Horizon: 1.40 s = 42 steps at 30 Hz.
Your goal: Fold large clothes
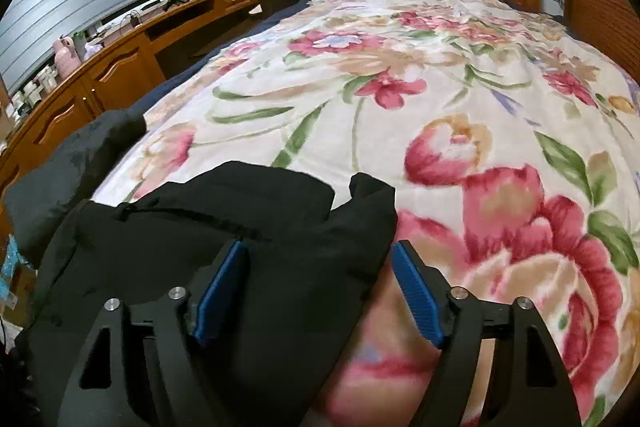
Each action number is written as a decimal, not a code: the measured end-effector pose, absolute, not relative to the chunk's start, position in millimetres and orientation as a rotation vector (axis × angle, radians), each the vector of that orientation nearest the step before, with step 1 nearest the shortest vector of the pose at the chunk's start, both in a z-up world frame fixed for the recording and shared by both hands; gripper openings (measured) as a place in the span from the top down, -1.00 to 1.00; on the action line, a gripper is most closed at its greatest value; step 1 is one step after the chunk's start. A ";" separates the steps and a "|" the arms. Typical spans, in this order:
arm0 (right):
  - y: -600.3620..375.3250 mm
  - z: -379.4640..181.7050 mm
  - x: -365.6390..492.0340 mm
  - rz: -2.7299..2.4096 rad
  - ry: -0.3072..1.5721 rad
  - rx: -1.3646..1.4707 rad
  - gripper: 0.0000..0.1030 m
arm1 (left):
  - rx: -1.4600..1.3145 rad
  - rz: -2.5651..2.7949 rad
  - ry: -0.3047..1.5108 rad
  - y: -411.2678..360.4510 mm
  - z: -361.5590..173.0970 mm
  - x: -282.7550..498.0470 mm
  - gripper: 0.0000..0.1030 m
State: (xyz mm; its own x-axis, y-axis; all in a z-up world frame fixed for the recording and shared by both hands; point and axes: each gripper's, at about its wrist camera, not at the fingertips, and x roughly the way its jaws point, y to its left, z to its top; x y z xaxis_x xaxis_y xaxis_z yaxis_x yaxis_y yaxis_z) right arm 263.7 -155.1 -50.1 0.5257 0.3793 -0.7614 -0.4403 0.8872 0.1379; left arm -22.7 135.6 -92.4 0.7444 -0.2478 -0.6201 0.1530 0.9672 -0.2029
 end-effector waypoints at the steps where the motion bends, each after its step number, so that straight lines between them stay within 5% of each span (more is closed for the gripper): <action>1: -155.0 -52.2 264.6 0.489 0.898 -0.070 -0.59 | -0.142 -0.218 0.697 134.7 -92.0 -23.7 0.27; 23: -163.3 -71.9 284.0 0.543 1.022 0.102 -0.56 | -0.183 -0.211 0.705 135.3 -93.8 -37.4 0.27; 27: -161.7 -71.8 283.7 0.562 1.020 0.098 -0.43 | -0.187 -0.210 0.708 134.6 -95.6 -35.7 0.28; 32: -160.1 -69.9 281.8 0.601 1.011 0.085 -0.07 | -0.190 -0.248 0.717 133.5 -94.7 -32.4 0.78; 37: -157.2 -59.2 276.8 0.608 1.009 0.010 0.41 | -0.160 -0.258 0.674 136.5 -80.9 -29.1 0.87; 42: -148.3 -34.9 261.1 0.578 0.944 -0.072 0.56 | -0.133 -0.259 0.614 149.3 -57.0 -25.2 0.90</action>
